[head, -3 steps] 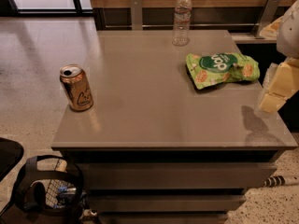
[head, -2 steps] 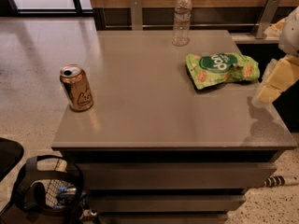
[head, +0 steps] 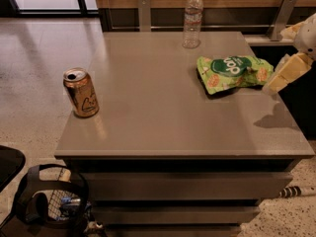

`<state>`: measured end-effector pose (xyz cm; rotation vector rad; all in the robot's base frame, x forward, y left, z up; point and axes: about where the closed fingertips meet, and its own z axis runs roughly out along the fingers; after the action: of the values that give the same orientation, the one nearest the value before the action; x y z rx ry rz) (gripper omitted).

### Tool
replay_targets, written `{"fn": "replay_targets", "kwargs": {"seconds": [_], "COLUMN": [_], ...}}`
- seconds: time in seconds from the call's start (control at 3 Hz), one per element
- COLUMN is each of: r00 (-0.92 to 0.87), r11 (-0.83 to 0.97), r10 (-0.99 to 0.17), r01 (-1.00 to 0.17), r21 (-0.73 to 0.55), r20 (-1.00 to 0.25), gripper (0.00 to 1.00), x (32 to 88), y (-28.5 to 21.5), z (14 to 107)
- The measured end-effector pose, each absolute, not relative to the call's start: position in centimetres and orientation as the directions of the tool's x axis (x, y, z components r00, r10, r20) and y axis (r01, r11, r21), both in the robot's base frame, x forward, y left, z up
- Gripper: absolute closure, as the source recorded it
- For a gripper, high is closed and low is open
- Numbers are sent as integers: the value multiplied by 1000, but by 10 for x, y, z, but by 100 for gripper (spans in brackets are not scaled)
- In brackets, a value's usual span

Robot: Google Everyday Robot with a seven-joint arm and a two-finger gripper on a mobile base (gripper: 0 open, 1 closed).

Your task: Move green rice chip bag near orange can

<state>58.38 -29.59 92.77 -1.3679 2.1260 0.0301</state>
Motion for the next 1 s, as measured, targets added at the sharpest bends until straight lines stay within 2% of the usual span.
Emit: {"fn": "replay_targets", "kwargs": {"seconds": [1.0], "r00": [-353], "r11": [511], "r10": [-780], "r01": [-835], "r21": [-201], "r20": [-517], "gripper": [0], "x": [660], "y": [-307], "z": [854]}}
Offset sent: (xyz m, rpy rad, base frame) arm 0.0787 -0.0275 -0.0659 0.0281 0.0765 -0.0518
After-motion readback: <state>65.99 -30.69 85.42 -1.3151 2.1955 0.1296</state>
